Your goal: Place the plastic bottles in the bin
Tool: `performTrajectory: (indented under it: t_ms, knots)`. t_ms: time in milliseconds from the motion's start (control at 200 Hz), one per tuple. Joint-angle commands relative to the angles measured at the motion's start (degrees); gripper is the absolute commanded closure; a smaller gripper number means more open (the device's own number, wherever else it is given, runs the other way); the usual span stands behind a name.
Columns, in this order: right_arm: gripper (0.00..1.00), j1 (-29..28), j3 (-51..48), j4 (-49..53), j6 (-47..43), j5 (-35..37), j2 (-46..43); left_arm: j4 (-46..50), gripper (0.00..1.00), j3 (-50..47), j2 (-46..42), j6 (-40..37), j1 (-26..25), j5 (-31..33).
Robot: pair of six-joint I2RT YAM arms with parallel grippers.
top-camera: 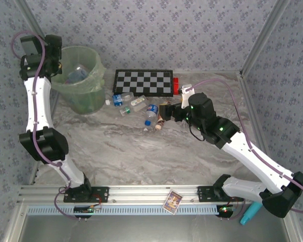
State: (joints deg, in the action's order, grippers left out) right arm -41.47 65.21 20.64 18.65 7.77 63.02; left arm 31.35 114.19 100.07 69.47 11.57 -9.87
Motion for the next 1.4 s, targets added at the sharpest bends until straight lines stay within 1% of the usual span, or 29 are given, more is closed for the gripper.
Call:
performTrajectory:
  t_ms: [0, 195, 300, 405, 455, 495, 560, 620, 700, 875, 920, 1020, 1114, 1239, 1394]
  knots:
    - [0.01, 0.27, 1.95, 2.87, 2.54, 1.55, 2.60, 2.68, 0.00, 1.89, -4.69, -6.23, -3.08, 0.85]
    - [0.00, 0.43, 2.12, 3.99, 6.30, 3.60, 6.55, 4.89, 0.00, -0.10, -8.54, -14.53, -8.83, 2.35]
    - [0.00, 1.22, 1.08, 4.30, 10.27, 3.49, 8.75, 4.88, 0.00, -2.17, -11.24, -17.90, -11.69, 3.09]
    - [0.00, 3.79, -1.67, 1.64, 14.96, -1.23, 10.41, 5.01, 0.00, -6.59, -13.99, -21.40, -15.30, 4.10]
    - [0.03, 4.91, -3.41, -0.37, 16.92, -3.18, 11.09, 4.36, 0.00, -8.36, -15.28, -23.23, -17.35, 4.11]
    - [0.08, 5.82, -4.92, -2.05, 19.43, -5.15, 11.66, 3.40, 0.00, -10.06, -16.36, -24.37, -19.00, 3.73]
    - [0.15, 7.28, -7.19, -5.59, 20.38, -7.57, 12.54, 2.85, 0.00, -12.29, -17.80, -26.07, -21.54, 3.37]
    - [0.21, 8.13, -8.82, -7.97, 22.39, -8.30, 13.72, 2.83, 0.00, -13.96, -18.95, -27.44, -23.90, 3.34]
    - [0.29, 8.41, -9.33, -8.62, 23.73, -8.58, 16.08, 2.75, 0.00, -16.25, -20.16, -29.02, -27.43, 3.69]
    - [0.39, 7.94, -7.89, -8.06, 24.21, -8.79, 23.13, 4.35, 0.00, -19.58, -21.31, -31.77, -34.03, 4.67]
    - [0.44, 7.87, -7.24, -7.50, 24.53, -8.82, 25.16, 4.85, 0.00, -20.16, -21.56, -31.97, -34.95, 4.94]
    - [0.47, 7.17, -5.50, -6.31, 25.67, -8.07, 28.82, 5.37, 0.00, -21.75, -22.82, -31.97, -35.98, 4.96]
    - [0.45, 6.21, -2.84, -4.54, 25.74, -7.13, 32.35, 5.97, 0.00, -22.99, -24.15, -32.03, -36.49, 4.86]
    - [0.45, 5.62, 1.31, -0.86, 26.19, -6.10, 37.83, 6.70, 0.00, -24.56, -26.02, -31.97, -36.62, 5.69]
    - [0.44, 5.64, 5.74, 0.22, 26.18, -8.43, 43.28, 7.23, 0.00, -25.05, -27.80, -32.51, -36.62, 5.47]
